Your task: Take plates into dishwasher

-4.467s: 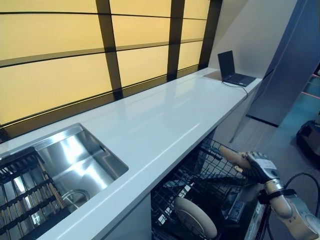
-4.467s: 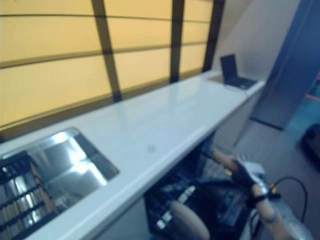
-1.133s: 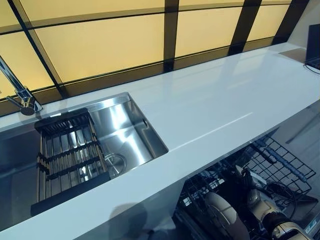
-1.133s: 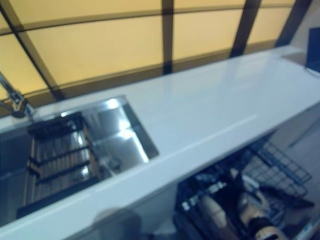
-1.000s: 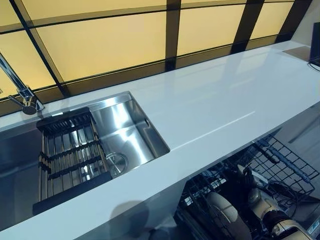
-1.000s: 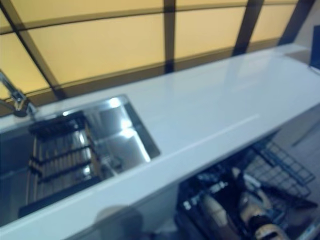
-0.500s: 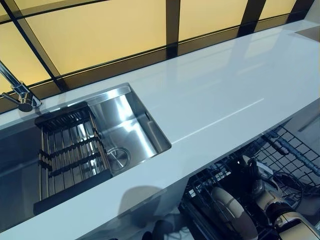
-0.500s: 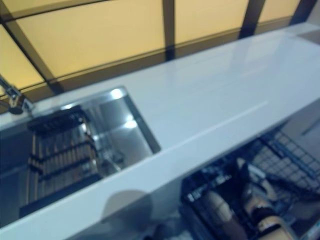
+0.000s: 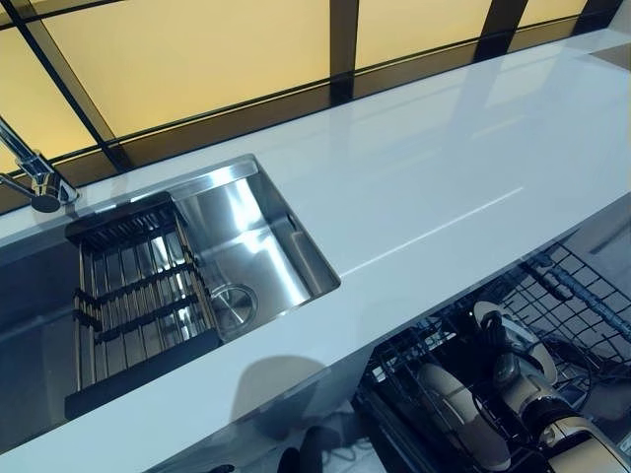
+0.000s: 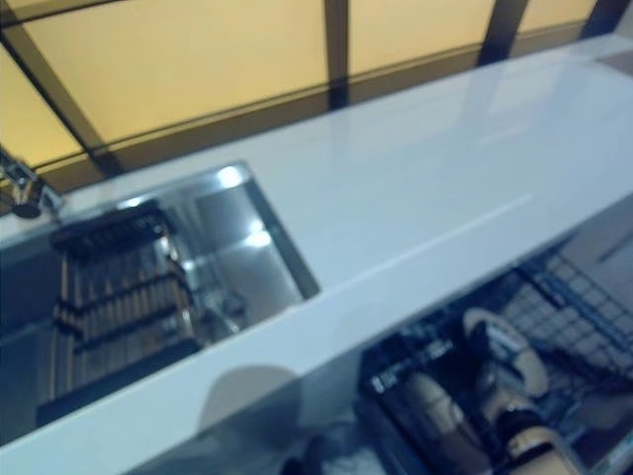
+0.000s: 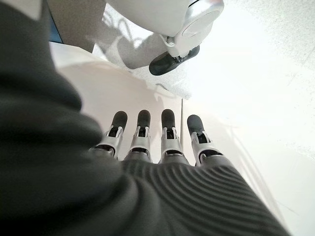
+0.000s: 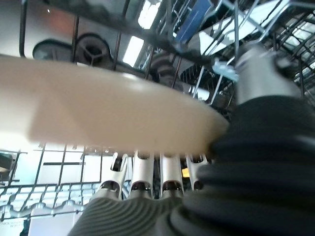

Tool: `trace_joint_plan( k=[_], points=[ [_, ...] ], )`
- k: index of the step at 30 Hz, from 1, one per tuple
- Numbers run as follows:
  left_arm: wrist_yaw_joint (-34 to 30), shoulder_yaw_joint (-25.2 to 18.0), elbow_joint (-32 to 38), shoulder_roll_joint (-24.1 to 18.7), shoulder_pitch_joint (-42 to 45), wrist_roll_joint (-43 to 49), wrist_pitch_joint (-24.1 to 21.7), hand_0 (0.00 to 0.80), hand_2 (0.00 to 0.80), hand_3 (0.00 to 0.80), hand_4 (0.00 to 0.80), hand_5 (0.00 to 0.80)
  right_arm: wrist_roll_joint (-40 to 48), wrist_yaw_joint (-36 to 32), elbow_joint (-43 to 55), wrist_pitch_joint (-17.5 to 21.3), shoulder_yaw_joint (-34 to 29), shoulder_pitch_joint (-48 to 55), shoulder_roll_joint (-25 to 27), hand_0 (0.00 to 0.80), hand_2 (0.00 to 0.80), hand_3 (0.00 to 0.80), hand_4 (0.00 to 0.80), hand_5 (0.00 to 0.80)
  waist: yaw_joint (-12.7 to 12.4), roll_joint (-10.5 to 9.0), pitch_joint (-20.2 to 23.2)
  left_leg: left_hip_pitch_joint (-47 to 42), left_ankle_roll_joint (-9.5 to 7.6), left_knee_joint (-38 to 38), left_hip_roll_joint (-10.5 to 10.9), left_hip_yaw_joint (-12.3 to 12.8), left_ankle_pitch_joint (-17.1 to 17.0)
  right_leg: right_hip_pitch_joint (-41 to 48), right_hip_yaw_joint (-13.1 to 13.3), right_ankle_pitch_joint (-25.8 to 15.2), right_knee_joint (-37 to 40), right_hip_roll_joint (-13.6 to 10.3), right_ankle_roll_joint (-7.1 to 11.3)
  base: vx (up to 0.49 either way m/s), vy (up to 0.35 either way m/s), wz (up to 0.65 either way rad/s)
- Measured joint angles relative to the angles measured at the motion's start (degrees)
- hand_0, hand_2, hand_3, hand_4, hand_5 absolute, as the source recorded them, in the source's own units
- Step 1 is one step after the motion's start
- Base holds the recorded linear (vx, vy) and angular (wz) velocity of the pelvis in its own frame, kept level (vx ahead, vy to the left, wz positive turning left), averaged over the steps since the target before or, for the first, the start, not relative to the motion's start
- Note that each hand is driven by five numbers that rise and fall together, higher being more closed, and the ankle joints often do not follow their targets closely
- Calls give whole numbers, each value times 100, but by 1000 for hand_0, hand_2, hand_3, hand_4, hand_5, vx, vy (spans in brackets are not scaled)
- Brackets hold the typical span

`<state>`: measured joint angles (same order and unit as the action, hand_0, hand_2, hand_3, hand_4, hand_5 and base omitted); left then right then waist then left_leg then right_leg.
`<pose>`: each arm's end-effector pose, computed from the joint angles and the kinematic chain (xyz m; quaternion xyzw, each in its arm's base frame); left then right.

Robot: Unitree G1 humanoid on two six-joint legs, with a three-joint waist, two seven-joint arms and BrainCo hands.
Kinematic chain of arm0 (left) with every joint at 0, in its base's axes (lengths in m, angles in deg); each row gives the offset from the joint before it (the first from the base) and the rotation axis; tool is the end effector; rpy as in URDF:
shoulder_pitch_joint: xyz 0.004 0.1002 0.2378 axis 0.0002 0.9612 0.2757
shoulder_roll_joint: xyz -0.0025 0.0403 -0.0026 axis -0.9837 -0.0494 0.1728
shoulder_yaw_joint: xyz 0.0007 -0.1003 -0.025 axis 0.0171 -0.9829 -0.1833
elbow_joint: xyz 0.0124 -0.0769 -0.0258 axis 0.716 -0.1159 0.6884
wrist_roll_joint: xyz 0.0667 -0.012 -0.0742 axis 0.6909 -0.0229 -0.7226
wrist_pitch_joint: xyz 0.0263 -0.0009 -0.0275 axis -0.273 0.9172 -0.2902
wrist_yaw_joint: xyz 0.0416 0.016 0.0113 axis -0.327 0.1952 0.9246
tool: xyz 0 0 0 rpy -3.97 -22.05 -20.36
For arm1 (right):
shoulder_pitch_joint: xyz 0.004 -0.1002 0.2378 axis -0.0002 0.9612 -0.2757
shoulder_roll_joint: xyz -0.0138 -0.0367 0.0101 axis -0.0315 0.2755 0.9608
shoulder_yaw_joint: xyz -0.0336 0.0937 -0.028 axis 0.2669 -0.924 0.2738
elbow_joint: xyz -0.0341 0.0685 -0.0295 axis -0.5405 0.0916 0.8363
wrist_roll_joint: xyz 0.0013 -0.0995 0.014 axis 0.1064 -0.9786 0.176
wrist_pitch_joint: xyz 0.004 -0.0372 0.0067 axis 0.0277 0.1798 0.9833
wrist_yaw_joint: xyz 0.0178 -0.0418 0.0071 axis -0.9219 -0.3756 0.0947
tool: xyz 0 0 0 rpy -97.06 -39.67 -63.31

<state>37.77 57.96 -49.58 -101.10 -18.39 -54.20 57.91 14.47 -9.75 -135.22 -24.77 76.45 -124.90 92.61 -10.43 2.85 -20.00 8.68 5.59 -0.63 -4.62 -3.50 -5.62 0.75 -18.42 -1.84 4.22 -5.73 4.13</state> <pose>0.1513 0.2319 -0.0806 0.2975 0.4028 -0.1294 0.8558 0.2928 -0.2796 0.0598 -0.5445 0.1539 -0.1823 0.8041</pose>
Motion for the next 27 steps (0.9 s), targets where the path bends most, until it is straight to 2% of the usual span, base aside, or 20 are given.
trace_joint_plan(
  k=[9, 16, 27],
  points=[
    [2, -5, 61, -20, -13, -25, 4, 0, 0, 0, 0, 0, -9, -59, 141, -29, -2, 114, -11, 0, 0, 0, 0, 0, 13, -11, -37, -6, -17, -1, 20, 11, -11, 1, 3, -13, -14, -20, 20, 0, 0, 0],
    [5, -95, 73, -122, -13, -23, 22, 0, 0, 0, 0, 0, -136, -55, 697, -103, -15, 348, -5, 0, 0, 0, 0, 0, 50, -203, -125, -107, -19, -5, -5, 87, -11, 17, 83, -13, -83, -18, 19, 20, -10, -5],
    [6, -147, 92, -188, 53, -21, 76, 0, 0, 0, 0, 0, -183, -70, 1077, -102, -112, 696, -1, 0, 0, 0, 0, 0, 176, -511, 34, -299, -26, -64, -37, 212, -15, 105, 227, -20, -96, -11, 14, 10, -7, -5]
  ],
)
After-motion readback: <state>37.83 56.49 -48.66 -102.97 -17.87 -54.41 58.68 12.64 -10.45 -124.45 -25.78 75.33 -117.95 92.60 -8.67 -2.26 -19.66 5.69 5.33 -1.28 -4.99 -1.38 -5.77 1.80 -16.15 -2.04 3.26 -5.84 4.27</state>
